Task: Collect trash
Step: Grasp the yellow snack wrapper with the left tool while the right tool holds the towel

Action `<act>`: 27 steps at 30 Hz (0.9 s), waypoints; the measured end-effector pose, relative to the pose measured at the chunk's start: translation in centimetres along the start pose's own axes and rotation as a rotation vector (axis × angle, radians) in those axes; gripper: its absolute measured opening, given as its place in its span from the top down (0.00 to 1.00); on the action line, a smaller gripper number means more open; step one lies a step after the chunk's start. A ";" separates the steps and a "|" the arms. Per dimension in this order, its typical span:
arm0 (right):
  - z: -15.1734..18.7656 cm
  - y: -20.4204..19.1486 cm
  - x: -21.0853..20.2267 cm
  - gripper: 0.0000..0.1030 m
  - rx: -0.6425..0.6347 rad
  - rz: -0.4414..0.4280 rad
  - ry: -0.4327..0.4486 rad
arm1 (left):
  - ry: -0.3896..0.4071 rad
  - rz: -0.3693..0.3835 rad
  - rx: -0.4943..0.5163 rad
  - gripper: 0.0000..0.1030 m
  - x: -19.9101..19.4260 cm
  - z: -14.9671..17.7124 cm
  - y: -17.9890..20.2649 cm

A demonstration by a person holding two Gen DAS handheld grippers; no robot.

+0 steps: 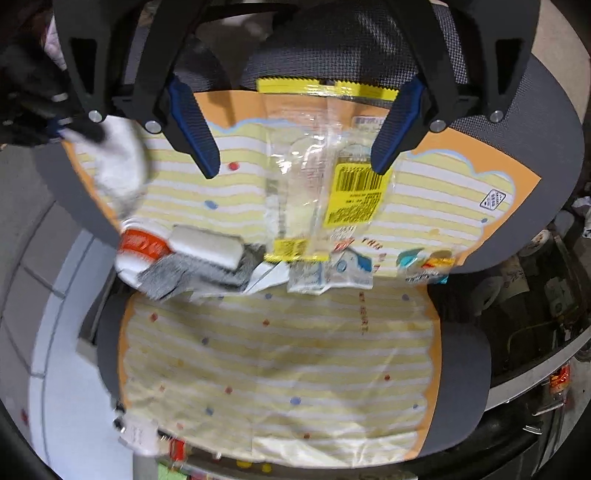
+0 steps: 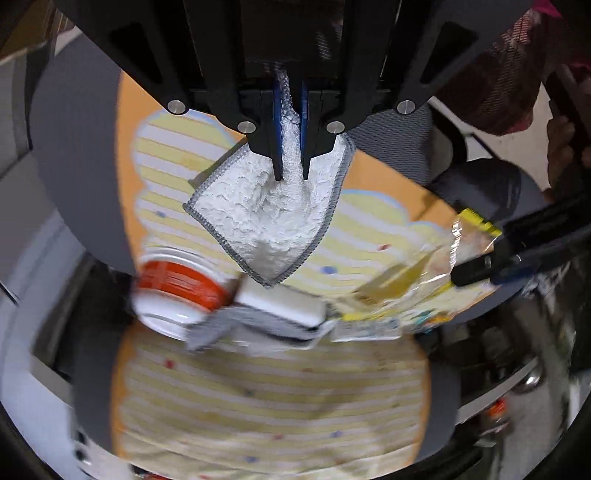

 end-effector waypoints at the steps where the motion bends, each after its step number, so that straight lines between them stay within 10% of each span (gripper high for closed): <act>1: 0.2 0.3 -0.4 0.92 0.006 0.005 0.005 | -0.018 -0.011 -0.001 0.21 0.7 -0.1 0.0; 9: 1.6 1.1 -3.0 0.92 0.037 0.029 0.049 | -0.075 -0.144 0.160 0.27 4.6 0.3 1.3; 14: 2.0 1.0 -4.5 0.92 0.050 0.026 0.103 | -0.045 -0.146 0.147 0.65 3.7 0.1 0.8; 27: 1.4 0.6 -8.2 0.92 0.074 0.014 0.260 | 0.130 0.199 -0.082 0.79 -7.5 -1.3 -1.6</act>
Point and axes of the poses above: each gripper's, at about its wrist camera, not at the fingertips, and x roughly the way its jaws point, y to its right, z to its underside, the point moved 3 cm from there along x, roughly the way its jaws point, and after that the axes turned 14 degrees about -z, right-handed, at the moved point
